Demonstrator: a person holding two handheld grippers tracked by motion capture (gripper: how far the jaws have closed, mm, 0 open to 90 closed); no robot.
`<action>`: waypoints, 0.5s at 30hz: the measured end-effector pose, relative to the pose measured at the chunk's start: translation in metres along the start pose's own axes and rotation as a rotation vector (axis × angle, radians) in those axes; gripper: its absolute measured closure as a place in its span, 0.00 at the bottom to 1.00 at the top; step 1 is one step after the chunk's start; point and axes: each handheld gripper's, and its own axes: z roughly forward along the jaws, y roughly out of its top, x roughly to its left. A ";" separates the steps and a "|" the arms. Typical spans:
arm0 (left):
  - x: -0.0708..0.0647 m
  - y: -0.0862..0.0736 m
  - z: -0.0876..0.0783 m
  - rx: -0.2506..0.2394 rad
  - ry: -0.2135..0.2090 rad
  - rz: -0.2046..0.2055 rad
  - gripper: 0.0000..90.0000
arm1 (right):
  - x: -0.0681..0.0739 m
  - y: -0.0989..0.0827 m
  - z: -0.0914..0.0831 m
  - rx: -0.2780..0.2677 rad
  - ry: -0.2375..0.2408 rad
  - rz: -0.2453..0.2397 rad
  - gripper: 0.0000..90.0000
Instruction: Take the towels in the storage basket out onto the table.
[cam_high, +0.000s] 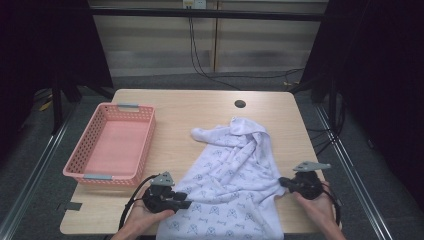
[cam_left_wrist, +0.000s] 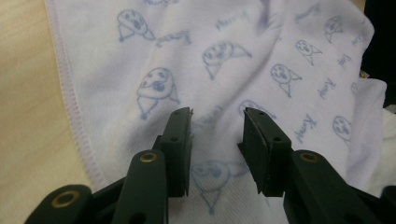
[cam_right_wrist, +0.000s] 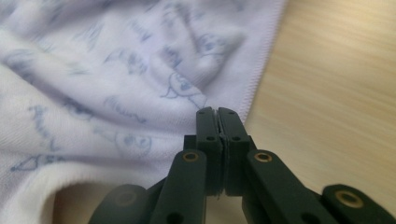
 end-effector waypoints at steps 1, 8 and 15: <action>-0.003 -0.001 -0.001 0.011 -0.007 0.011 0.69 | -0.012 -0.003 -0.005 -0.016 -0.018 0.024 0.99; -0.032 -0.017 -0.010 0.097 -0.079 0.079 0.82 | -0.021 -0.014 -0.014 -0.096 0.110 0.062 0.86; -0.020 -0.002 -0.015 -0.028 -0.066 0.047 0.91 | -0.001 0.004 -0.018 -0.201 0.155 0.016 0.68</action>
